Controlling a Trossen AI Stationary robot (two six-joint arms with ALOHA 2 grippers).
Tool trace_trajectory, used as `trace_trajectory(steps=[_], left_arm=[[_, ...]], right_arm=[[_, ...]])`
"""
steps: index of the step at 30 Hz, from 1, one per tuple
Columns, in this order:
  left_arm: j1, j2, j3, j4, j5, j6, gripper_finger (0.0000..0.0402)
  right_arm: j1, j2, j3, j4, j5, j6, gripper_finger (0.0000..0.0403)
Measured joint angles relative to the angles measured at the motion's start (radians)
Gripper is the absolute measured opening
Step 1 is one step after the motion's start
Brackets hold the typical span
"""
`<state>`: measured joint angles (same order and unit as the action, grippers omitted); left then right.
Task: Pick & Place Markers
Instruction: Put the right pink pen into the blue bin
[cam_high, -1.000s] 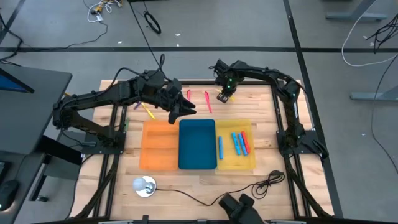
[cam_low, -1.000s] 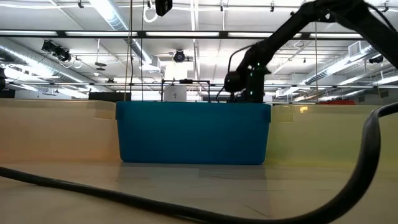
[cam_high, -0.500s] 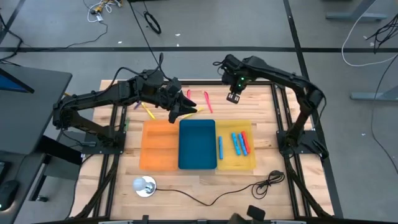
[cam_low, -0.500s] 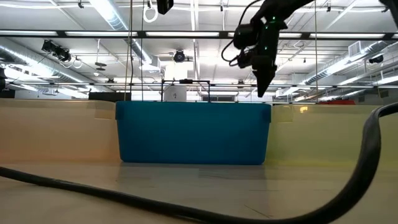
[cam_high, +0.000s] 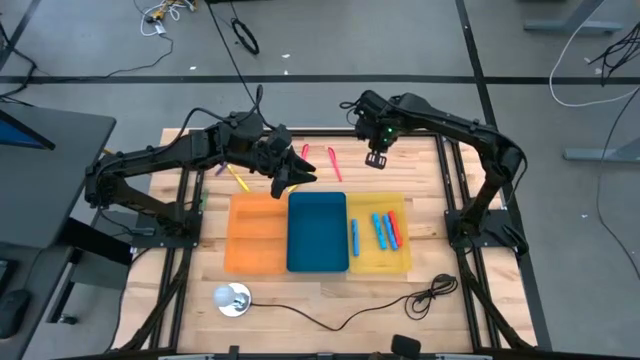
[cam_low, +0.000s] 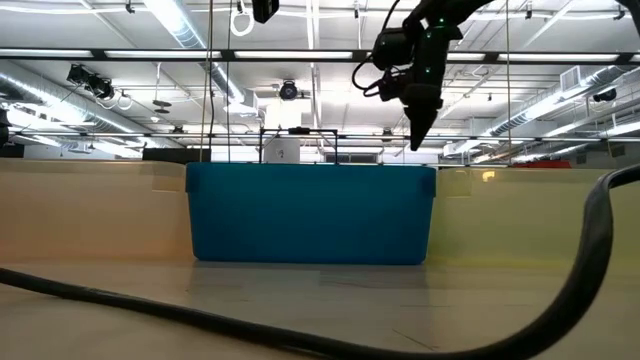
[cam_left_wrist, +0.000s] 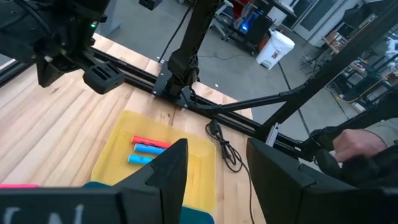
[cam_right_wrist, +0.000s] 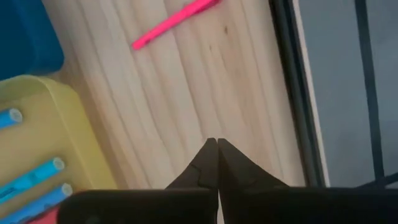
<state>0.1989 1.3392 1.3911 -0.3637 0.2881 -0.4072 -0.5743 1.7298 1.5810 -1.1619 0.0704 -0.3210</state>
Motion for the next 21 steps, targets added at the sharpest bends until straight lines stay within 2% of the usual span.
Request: trace_trajectory(steps=[5, 12, 17, 21], left_arm=[[0.000, 0.000, 0.000, 0.000, 0.000, -0.001, 0.0172], [0.000, 0.000, 0.000, 0.000, 0.001, -0.001, 0.0172], [0.000, 0.000, 0.000, 0.000, 0.001, -0.001, 0.0172], [0.000, 0.000, 0.000, 0.000, 0.001, -0.002, 0.0172]], right_arm=[[0.005, 0.000, 0.000, 0.068, -0.002, 0.047, 0.0024], [0.013, 0.000, 0.000, 0.162, -0.036, 0.230, 0.0118], [0.018, 0.000, 0.000, 0.282, -0.037, 0.478, 0.0178], [0.018, 0.000, 0.000, 0.380, -0.040, 0.664, 0.0206]])
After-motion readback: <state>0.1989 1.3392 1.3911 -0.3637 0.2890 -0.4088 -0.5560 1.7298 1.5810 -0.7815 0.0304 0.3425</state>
